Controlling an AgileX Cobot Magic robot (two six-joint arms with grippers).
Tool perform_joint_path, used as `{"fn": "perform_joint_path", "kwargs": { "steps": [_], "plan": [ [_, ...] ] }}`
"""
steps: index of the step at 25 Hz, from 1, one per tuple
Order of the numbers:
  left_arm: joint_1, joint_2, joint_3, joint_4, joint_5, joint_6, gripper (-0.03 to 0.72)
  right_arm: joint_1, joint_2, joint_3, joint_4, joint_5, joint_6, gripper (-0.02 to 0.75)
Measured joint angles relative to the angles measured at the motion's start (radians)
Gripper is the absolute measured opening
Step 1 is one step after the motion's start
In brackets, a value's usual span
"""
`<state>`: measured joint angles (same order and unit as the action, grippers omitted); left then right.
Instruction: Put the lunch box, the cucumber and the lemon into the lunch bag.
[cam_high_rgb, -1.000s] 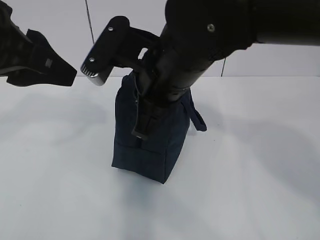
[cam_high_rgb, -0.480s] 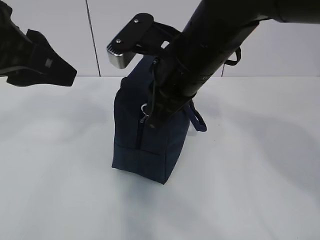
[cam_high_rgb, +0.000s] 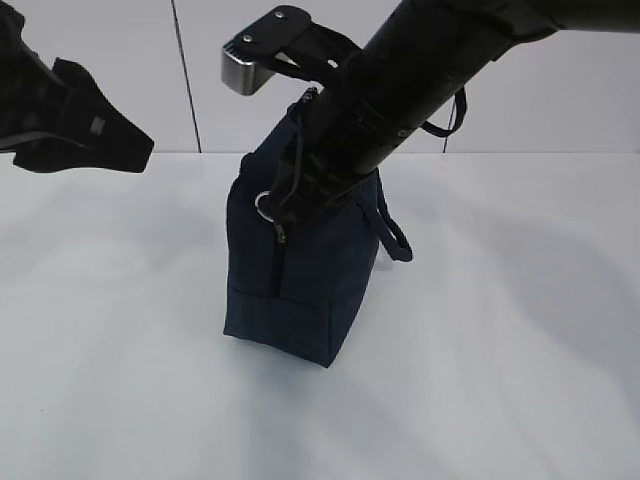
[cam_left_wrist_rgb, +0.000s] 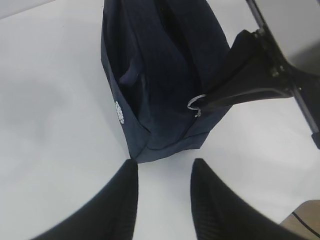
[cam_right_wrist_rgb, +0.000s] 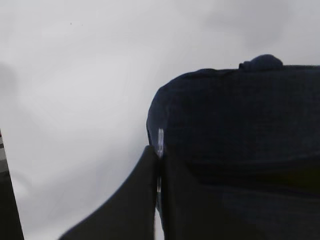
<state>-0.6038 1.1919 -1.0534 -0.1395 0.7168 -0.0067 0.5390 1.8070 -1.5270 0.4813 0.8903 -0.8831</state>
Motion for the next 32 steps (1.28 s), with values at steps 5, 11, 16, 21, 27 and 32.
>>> {"fn": "perform_joint_path", "kwargs": {
  "steps": [5,11,16,21,27,32],
  "plan": [
    [0.000,0.000,0.000,0.000,0.000,0.000,0.241,-0.004,0.010,-0.061,0.011,0.024,-0.011,0.020],
    [0.000,0.000,0.000,0.000,0.000,0.000,0.241,-0.027,0.010,-0.090,0.015,0.044,-0.012,0.020],
    [0.000,0.000,0.000,0.000,0.000,0.000,0.241,-0.058,0.011,-0.090,0.023,0.036,-0.013,0.020],
    [0.000,0.000,0.000,0.000,0.000,0.000,0.241,-0.078,0.032,-0.090,0.048,0.031,-0.013,0.020],
    [0.000,0.000,0.000,0.000,-0.012,0.000,0.241,-0.078,0.045,-0.090,0.077,0.031,-0.013,0.020],
    [0.000,0.000,0.000,0.000,-0.051,0.000,0.241,-0.078,0.045,-0.091,0.085,0.076,-0.013,0.020]
  ]
}}
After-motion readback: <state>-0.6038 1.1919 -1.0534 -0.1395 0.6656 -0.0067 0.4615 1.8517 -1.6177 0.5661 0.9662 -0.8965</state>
